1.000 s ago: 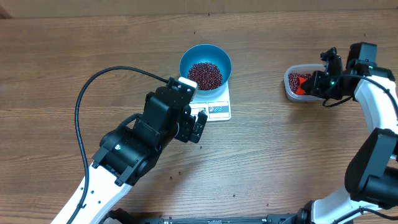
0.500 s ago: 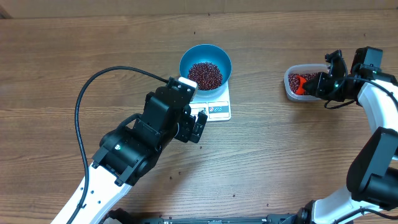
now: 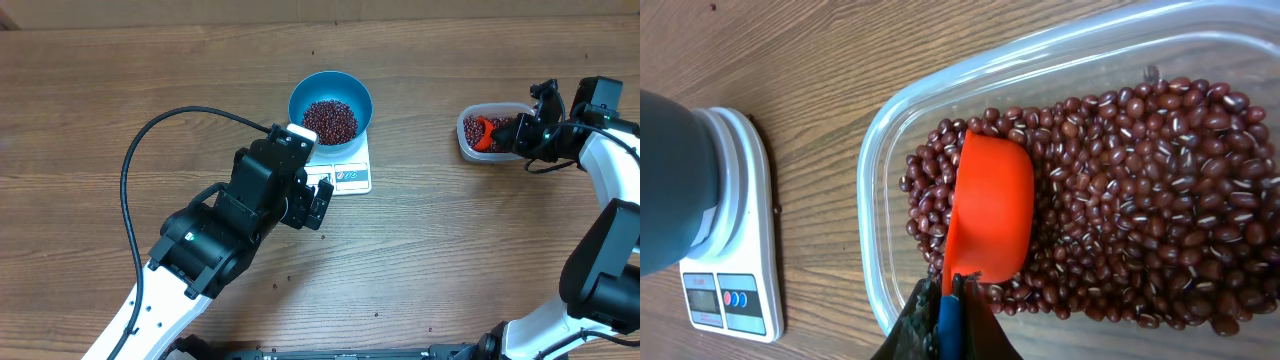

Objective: Scoop item into bowl and weigh 150g on scale
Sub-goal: 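Dig the red scoop into the beans in the tub with the right gripper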

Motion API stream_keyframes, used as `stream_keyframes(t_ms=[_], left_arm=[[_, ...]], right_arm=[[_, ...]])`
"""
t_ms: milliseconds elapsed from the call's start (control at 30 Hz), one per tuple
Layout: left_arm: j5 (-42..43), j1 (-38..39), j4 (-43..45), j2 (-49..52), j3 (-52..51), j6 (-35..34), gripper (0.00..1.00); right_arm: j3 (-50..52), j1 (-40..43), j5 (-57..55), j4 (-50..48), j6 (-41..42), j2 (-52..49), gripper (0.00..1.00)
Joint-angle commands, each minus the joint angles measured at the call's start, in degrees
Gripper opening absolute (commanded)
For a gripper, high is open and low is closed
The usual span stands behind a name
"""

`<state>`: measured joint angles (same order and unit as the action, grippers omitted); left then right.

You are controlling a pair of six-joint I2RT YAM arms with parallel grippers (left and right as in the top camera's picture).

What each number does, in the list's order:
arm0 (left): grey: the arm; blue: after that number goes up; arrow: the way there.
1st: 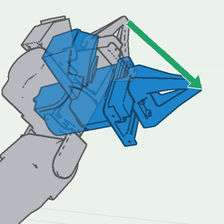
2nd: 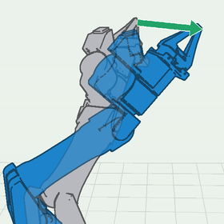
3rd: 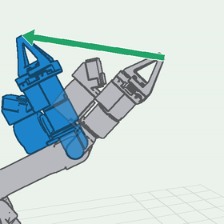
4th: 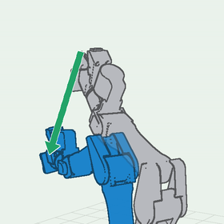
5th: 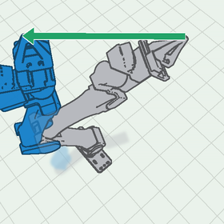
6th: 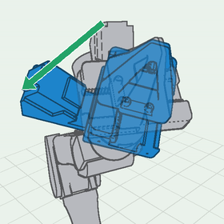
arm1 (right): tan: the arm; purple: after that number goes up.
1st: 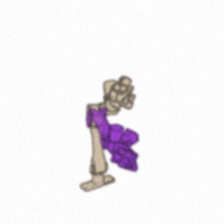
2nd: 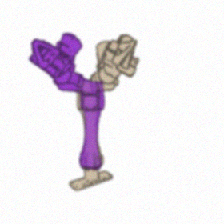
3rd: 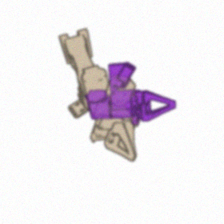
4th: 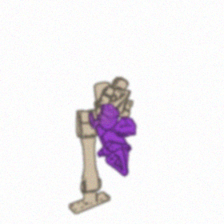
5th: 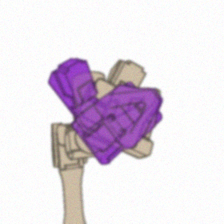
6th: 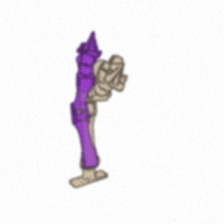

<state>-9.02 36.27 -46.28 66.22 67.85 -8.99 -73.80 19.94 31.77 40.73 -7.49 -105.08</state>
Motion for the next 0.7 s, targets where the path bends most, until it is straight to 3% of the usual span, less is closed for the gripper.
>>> stream_keyframes(t_ms=[0, 667], left_arm=[[-0.3, -0.3, 0.0, -1.0, 0.2, -0.4, 0.99], [-0.3, -0.3, 0.0, -1.0, 0.2, -0.4, 1.00]], right_arm=[[0.9, -0.2, -0.8, -0.6, 0.4, -2.4, 0.04], [0.9, 1.6, -0.6, -4.0, 2.0, -6.2, 0.04]])
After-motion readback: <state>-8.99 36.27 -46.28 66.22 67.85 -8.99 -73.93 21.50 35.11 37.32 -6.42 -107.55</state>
